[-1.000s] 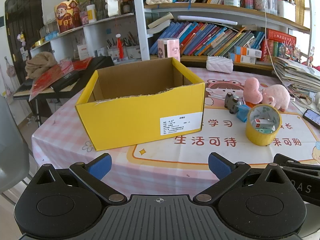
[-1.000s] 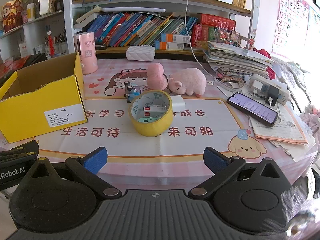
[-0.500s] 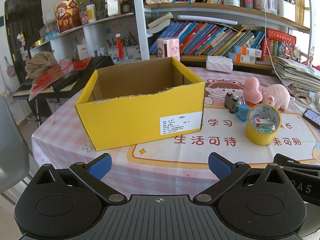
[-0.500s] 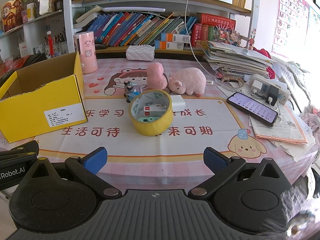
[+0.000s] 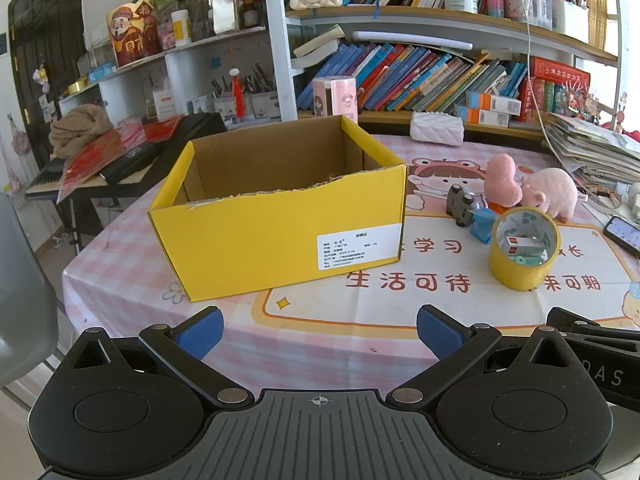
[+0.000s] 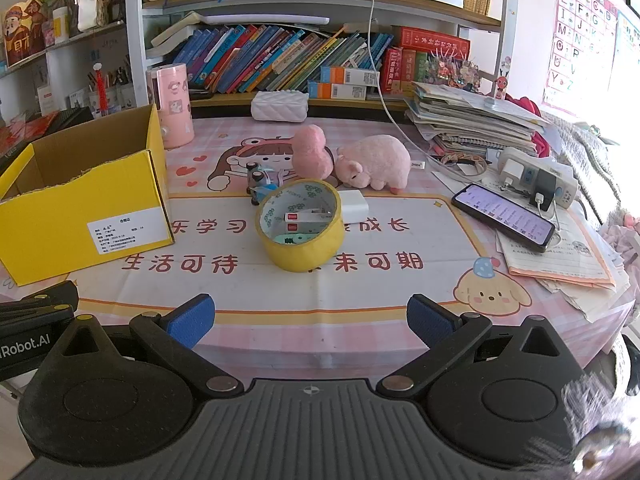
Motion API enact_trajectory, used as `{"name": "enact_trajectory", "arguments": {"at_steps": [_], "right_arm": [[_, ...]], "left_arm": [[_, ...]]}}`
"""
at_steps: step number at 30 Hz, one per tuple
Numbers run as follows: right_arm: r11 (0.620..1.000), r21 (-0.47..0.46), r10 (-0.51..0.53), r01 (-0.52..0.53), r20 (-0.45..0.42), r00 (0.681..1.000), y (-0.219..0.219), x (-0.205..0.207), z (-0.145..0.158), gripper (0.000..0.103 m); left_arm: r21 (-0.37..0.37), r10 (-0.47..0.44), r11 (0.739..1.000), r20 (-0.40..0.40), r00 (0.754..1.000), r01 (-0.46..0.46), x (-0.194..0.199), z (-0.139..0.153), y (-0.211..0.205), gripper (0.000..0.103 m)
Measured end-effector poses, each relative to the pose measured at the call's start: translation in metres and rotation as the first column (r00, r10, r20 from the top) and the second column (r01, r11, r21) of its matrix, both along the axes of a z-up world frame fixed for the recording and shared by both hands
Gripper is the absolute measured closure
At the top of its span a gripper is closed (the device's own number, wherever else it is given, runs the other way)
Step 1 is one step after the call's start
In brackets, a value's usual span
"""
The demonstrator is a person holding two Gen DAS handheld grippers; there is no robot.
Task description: Organize objects
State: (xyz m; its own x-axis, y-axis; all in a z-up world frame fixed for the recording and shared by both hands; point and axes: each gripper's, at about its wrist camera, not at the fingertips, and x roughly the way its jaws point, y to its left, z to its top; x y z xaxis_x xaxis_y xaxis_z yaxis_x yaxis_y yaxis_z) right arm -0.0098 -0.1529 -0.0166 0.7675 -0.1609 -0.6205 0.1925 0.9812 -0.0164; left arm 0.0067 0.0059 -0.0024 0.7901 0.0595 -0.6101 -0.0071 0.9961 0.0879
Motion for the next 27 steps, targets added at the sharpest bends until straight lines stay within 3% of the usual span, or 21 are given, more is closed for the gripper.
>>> {"name": "enact_trajectory", "arguments": {"at_steps": [27], "right_arm": [[1.000, 0.004, 0.002, -0.002, 0.008, 1.000, -0.0037, -0.0063, 0.0026, 0.000]], "left_arm": [[0.006, -0.003, 1.000, 0.006, 1.000, 0.003, -0.0005, 0.0026, -0.0046, 0.000]]}}
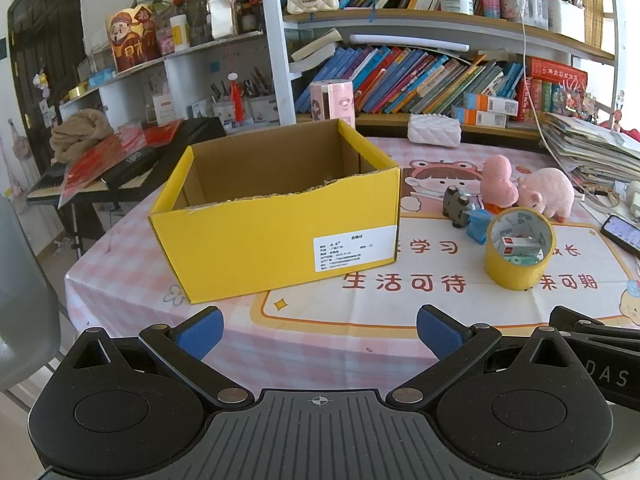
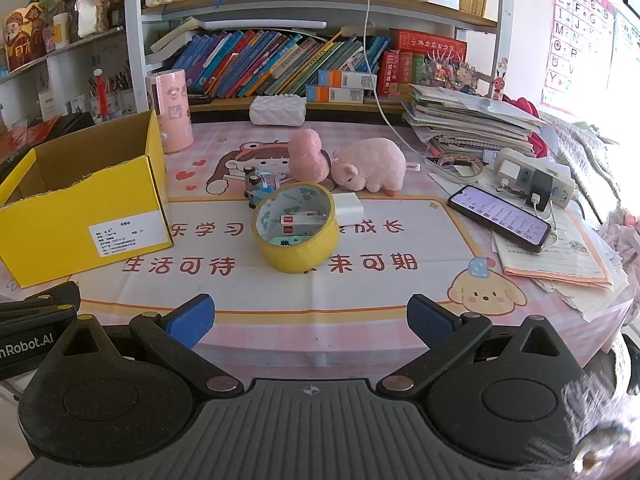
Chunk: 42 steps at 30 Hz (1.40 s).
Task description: Organize objects
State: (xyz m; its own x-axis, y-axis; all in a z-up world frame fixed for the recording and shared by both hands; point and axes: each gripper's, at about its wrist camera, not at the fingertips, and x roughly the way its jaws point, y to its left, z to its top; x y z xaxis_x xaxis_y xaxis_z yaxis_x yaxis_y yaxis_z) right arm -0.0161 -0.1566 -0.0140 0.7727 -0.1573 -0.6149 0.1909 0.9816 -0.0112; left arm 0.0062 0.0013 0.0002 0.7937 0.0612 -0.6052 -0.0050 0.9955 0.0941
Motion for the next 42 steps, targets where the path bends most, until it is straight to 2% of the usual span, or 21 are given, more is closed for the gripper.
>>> {"name": "enact_trajectory", "arguments": {"at_steps": [23, 42], "right_arm": [[1.000, 0.001, -0.002, 0.002, 0.006, 1.000, -0.0001, 0.0008, 0.0032, 0.000], [1.000, -0.004, -0.018, 0.018, -0.005, 1.000, -0.0013, 0.0012, 0.0006, 0.000]], "left_arm": [[0.000, -0.004, 1.000, 0.006, 1.000, 0.004, -0.0014, 0.0053, -0.0004, 0.000], [-0.001, -0.024, 1.000, -0.017, 1.000, 0.024, 0.0055, -0.0036, -0.0017, 0.000]]}}
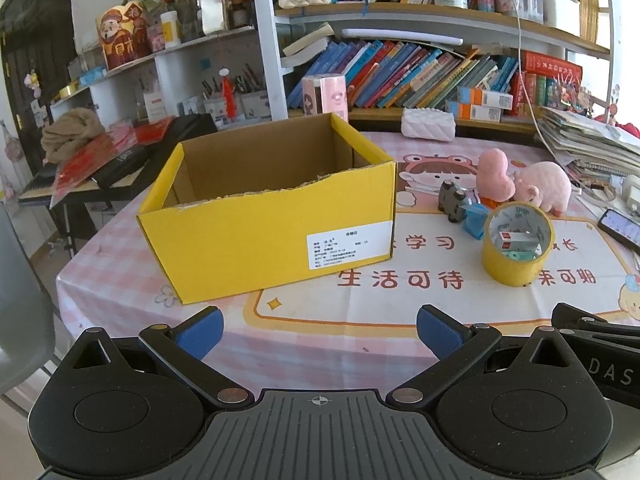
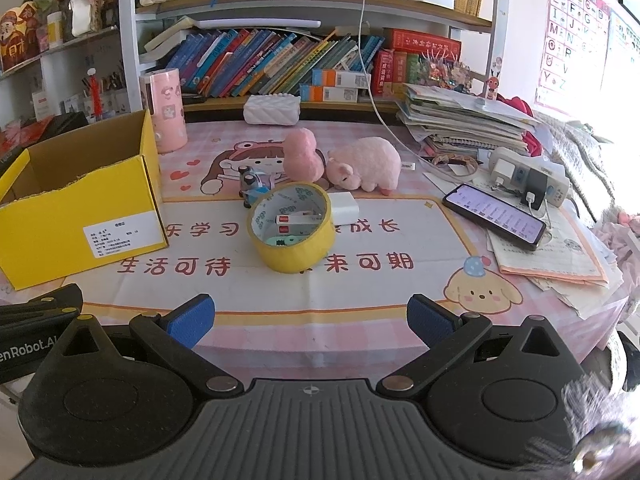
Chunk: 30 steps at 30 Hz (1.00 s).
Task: Organize objects
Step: 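Move left tool toward the yellow tape roll while right tool approaches the white charger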
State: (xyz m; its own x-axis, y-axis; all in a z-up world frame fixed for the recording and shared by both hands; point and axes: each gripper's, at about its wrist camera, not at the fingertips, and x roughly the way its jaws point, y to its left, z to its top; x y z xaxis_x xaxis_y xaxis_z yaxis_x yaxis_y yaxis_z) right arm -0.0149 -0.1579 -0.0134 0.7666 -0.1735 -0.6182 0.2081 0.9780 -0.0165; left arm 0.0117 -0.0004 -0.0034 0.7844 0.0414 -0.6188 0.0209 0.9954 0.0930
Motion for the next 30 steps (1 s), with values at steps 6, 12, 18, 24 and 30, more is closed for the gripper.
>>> {"name": "enact_trajectory", "arguments": {"at_steps": [6, 12, 18, 24, 30], "right_arm": [[1.000, -0.001, 0.000, 0.000, -0.004, 1.000, -0.002, 0.001, -0.002, 0.000], [1.000, 0.002, 0.003, -0.003, -0.004, 1.000, -0.006, 0.004, -0.002, 0.000], [1.000, 0.006, 0.007, -0.007, -0.002, 1.000, -0.015, 0.015, -0.001, 0.000], [1.000, 0.009, 0.014, -0.014, -0.004, 1.000, -0.027, 0.029, -0.001, 0.000], [1.000, 0.016, 0.019, -0.019, -0.011, 1.000, -0.040, 0.045, -0.003, 0.000]], "left_arm": [[0.000, -0.001, 1.000, -0.008, 1.000, 0.001, 0.003, -0.002, -0.004, 0.000], [0.003, -0.003, 1.000, -0.009, 1.000, 0.003, 0.008, -0.003, -0.009, 0.000], [0.008, -0.004, 1.000, -0.007, 1.000, 0.004, 0.016, -0.001, -0.019, 0.000], [0.013, -0.005, 1.000, -0.005, 1.000, 0.005, 0.028, -0.002, -0.030, 0.000], [0.024, -0.009, 1.000, -0.009, 1.000, 0.009, 0.041, -0.003, -0.044, 0.000]]}}
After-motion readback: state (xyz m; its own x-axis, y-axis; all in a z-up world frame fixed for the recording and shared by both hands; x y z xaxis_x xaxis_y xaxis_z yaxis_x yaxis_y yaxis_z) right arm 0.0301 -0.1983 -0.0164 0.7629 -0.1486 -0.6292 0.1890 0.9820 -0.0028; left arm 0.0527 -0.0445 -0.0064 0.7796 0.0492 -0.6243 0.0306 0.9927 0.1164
